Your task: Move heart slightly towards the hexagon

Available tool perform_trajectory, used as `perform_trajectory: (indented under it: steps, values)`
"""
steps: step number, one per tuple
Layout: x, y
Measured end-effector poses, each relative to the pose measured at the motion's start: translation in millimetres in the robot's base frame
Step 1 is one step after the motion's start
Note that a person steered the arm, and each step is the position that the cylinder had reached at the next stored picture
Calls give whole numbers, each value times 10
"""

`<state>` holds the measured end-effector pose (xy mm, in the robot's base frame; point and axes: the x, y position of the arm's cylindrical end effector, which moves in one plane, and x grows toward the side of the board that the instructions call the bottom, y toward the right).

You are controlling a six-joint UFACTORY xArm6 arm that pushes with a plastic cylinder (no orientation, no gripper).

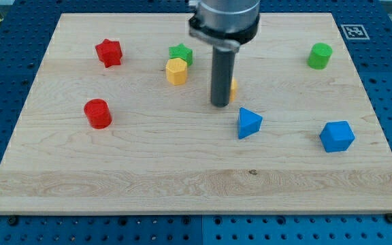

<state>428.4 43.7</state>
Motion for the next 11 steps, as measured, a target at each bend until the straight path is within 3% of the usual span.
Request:
perform_trajectory:
  steps: [2, 3, 4, 6, 8, 9, 11]
  values:
    - [194, 271]
    - [24, 736]
    - [-246, 775]
    - [-275, 308]
    - [-901, 169]
    - [-1157, -203]
    - [-1271, -838]
